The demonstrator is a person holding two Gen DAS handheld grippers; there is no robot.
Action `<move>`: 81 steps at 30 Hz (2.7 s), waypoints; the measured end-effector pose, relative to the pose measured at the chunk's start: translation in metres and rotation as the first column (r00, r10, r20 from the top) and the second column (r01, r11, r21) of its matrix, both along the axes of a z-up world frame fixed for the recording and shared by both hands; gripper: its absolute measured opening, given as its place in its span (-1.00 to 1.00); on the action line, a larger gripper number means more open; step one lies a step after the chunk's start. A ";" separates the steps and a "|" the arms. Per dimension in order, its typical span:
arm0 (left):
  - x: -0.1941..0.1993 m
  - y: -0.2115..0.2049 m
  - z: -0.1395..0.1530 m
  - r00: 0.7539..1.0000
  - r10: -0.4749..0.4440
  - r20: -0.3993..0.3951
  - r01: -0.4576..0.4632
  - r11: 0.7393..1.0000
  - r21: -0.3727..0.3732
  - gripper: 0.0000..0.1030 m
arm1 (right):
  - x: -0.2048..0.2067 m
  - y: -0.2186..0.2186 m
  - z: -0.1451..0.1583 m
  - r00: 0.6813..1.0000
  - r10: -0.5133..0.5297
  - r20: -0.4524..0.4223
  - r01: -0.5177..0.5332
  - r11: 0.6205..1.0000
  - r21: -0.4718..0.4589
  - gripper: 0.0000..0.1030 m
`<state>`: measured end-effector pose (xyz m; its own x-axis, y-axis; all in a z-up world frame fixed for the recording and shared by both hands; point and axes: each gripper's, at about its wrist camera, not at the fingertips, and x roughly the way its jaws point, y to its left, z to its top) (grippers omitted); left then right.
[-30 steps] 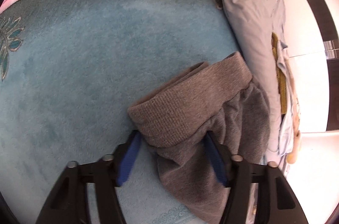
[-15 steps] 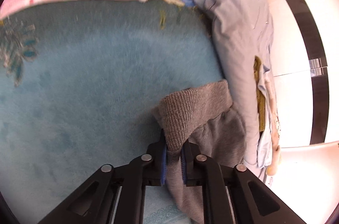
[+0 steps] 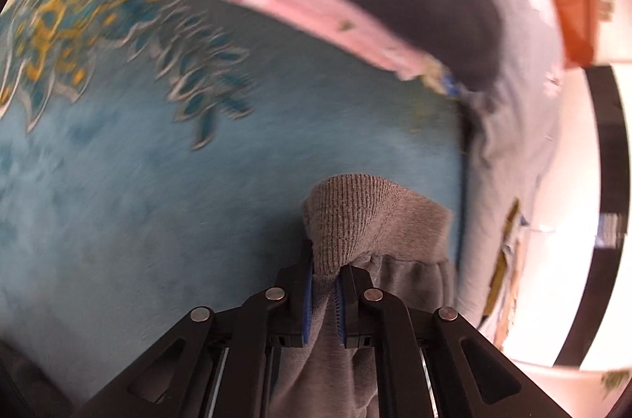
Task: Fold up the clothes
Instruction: 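Release the waistband from the left tool onto the rug, then lay the cuff down with the right tool and open it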
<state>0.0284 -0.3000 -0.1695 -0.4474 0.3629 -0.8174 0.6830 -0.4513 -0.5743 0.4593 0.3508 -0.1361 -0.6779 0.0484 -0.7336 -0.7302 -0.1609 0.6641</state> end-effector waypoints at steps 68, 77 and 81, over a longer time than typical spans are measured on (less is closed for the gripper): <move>-0.037 0.130 0.015 0.697 -0.711 -0.093 0.710 0.703 -0.045 0.29 | -0.230 -0.133 0.037 0.646 0.703 0.298 -0.763 0.594 0.254 -0.67; -0.044 0.128 -0.001 0.746 -0.651 -0.138 0.663 0.746 0.065 0.29 | -0.299 -0.208 -0.017 0.333 0.842 0.425 -0.942 0.276 0.193 -0.57; -0.045 0.142 0.000 0.709 -0.687 -0.158 0.701 0.712 0.049 0.29 | -0.292 -0.213 -0.023 0.288 0.840 0.459 -0.955 0.220 0.197 -0.56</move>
<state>-0.0167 -0.1583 -0.1694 -0.1275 0.6844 -0.7179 0.1230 -0.7073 -0.6962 0.1668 0.1378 -0.1595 -0.2893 -0.1957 -0.9370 -0.0133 -0.9780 0.2084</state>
